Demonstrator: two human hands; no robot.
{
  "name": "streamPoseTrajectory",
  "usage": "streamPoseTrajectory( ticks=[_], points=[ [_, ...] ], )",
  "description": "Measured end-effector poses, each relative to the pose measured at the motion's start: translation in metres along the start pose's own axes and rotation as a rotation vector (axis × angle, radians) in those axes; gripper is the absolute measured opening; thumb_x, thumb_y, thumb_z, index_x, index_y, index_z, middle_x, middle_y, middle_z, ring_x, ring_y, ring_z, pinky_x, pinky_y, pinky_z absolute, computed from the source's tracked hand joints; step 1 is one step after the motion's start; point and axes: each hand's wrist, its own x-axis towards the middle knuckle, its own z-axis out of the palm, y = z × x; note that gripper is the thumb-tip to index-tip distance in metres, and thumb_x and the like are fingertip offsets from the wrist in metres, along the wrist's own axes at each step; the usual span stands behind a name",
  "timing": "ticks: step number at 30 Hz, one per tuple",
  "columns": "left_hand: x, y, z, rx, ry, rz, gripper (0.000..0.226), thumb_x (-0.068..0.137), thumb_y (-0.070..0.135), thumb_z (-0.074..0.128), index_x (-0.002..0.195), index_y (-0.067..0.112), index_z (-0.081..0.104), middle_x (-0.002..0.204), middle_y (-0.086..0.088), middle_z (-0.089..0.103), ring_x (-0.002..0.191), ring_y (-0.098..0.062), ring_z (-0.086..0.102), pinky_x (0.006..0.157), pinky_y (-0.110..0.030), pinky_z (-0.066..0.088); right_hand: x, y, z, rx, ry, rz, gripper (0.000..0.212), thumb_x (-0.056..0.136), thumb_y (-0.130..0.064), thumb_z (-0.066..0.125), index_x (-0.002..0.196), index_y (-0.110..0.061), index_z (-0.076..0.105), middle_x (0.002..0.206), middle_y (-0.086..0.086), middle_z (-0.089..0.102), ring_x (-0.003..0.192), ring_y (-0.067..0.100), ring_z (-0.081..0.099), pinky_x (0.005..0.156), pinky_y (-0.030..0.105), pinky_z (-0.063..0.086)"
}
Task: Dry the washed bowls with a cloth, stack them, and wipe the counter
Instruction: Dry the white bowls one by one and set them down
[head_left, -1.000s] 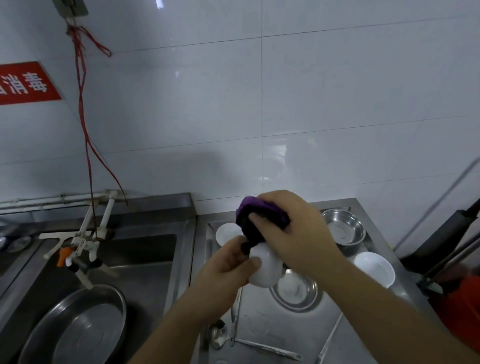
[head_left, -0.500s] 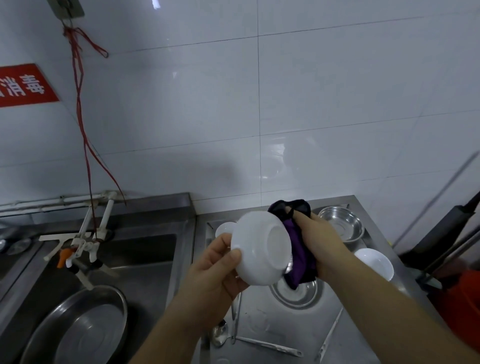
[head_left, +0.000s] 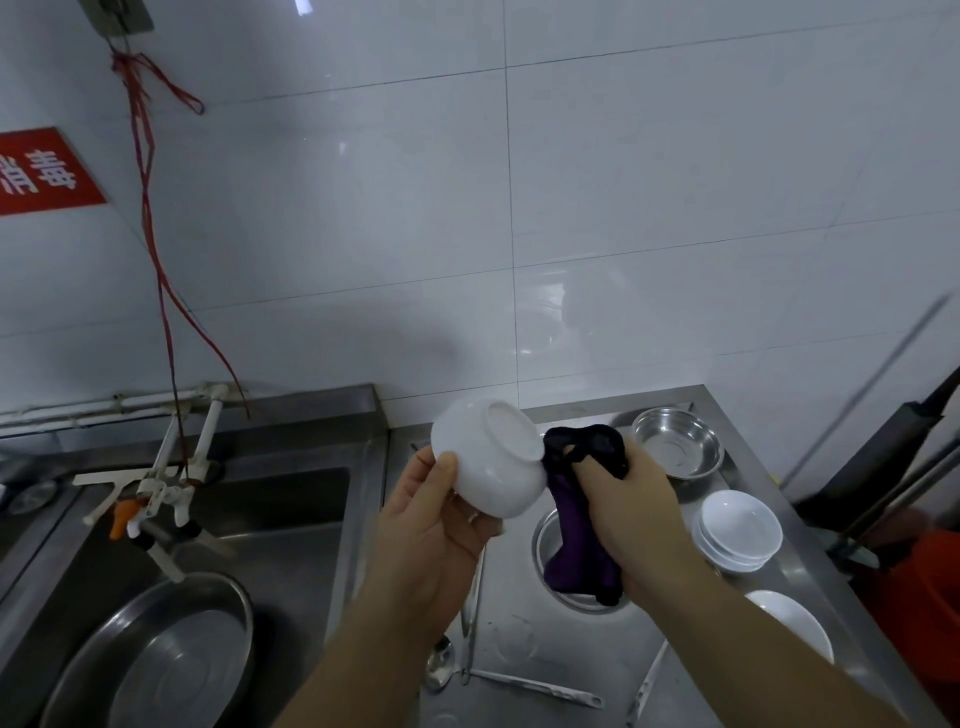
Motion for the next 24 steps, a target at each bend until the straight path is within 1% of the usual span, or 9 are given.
streamPoseTrajectory(
  ticks=[4, 7, 10, 12, 16, 18, 20, 22, 24],
  points=[
    [0.012, -0.007, 0.000, -0.085, 0.162, 0.012, 0.034, 0.094, 0.020, 0.065, 0.127, 0.010, 0.064, 0.123, -0.019, 0.076, 0.106, -0.038, 0.077, 0.073, -0.046, 0.066, -0.015, 0.003, 0.008, 0.117, -0.090, 0.052, 0.009, 0.090, -0.031, 0.076, 0.084, -0.037, 0.073, 0.081, -0.003, 0.077, 0.068, 0.014, 0.076, 0.057, 0.028, 0.060],
    [0.017, -0.012, 0.000, -0.102, 0.222, -0.021, 0.030, 0.107, 0.019, 0.055, 0.135, 0.007, 0.060, 0.121, -0.021, 0.076, 0.102, -0.038, 0.078, 0.070, -0.045, 0.066, -0.023, 0.012, 0.015, 0.017, -0.074, -0.043, 0.009, 0.092, -0.032, 0.076, 0.094, -0.037, 0.070, 0.087, -0.008, 0.076, 0.074, 0.008, 0.074, 0.062, 0.025, 0.058],
    [0.022, -0.014, 0.001, -0.133, 0.236, -0.080, 0.040, 0.109, 0.024, 0.052, 0.143, 0.004, 0.055, 0.124, -0.024, 0.074, 0.098, -0.036, 0.079, 0.074, -0.048, 0.067, -0.026, 0.021, 0.016, -0.282, -0.018, -0.318, 0.018, 0.091, -0.036, 0.076, 0.105, -0.035, 0.064, 0.098, -0.013, 0.068, 0.089, 0.003, 0.067, 0.074, 0.018, 0.053],
    [0.023, -0.015, 0.002, -0.122, 0.226, -0.130, 0.044, 0.110, 0.029, 0.049, 0.146, 0.003, 0.054, 0.125, -0.025, 0.073, 0.097, -0.036, 0.079, 0.086, -0.053, 0.063, -0.026, 0.023, 0.012, -0.388, -0.054, -0.583, 0.026, 0.089, -0.038, 0.074, 0.110, -0.030, 0.063, 0.110, -0.012, 0.061, 0.096, 0.003, 0.062, 0.078, 0.012, 0.050],
    [0.018, -0.014, 0.004, -0.151, 0.192, -0.242, 0.050, 0.112, 0.037, 0.040, 0.147, 0.004, 0.053, 0.133, -0.028, 0.068, 0.125, -0.044, 0.066, 0.110, -0.058, 0.050, -0.017, 0.029, 0.004, -0.579, -0.181, -0.999, 0.041, 0.086, -0.032, 0.075, 0.121, -0.016, 0.061, 0.125, 0.002, 0.058, 0.100, 0.012, 0.061, 0.079, 0.017, 0.056],
    [0.017, -0.009, 0.005, -0.197, 0.180, -0.223, 0.046, 0.112, 0.033, 0.040, 0.145, 0.005, 0.056, 0.135, -0.027, 0.068, 0.127, -0.043, 0.064, 0.103, -0.056, 0.056, -0.010, 0.028, 0.004, -0.449, -0.132, -0.926, 0.036, 0.088, -0.025, 0.075, 0.120, -0.012, 0.063, 0.122, 0.003, 0.059, 0.102, 0.008, 0.060, 0.084, 0.014, 0.053],
    [0.016, -0.005, 0.007, -0.226, 0.175, -0.195, 0.043, 0.112, 0.029, 0.041, 0.144, 0.006, 0.058, 0.134, -0.024, 0.069, 0.127, -0.040, 0.066, 0.097, -0.055, 0.058, -0.005, 0.020, 0.006, -0.252, -0.020, -0.656, 0.025, 0.094, -0.020, 0.075, 0.116, -0.025, 0.063, 0.109, -0.010, 0.064, 0.096, 0.001, 0.064, 0.080, 0.014, 0.051],
    [0.013, -0.004, 0.009, -0.192, 0.156, -0.178, 0.041, 0.111, 0.029, 0.043, 0.143, 0.007, 0.058, 0.132, -0.022, 0.071, 0.122, -0.039, 0.069, 0.100, -0.053, 0.059, 0.002, 0.014, 0.008, -0.096, 0.036, -0.351, 0.025, 0.098, -0.024, 0.072, 0.107, -0.044, 0.060, 0.099, -0.023, 0.068, 0.091, -0.001, 0.067, 0.078, 0.027, 0.056],
    [0.010, -0.006, 0.011, -0.148, 0.144, -0.157, 0.037, 0.110, 0.027, 0.047, 0.140, 0.010, 0.059, 0.129, -0.021, 0.073, 0.114, -0.038, 0.074, 0.094, -0.052, 0.062, 0.006, 0.015, 0.007, -0.050, 0.024, -0.283, 0.026, 0.100, -0.025, 0.070, 0.104, -0.049, 0.061, 0.099, -0.027, 0.070, 0.094, -0.001, 0.068, 0.081, 0.034, 0.057]
  ],
)
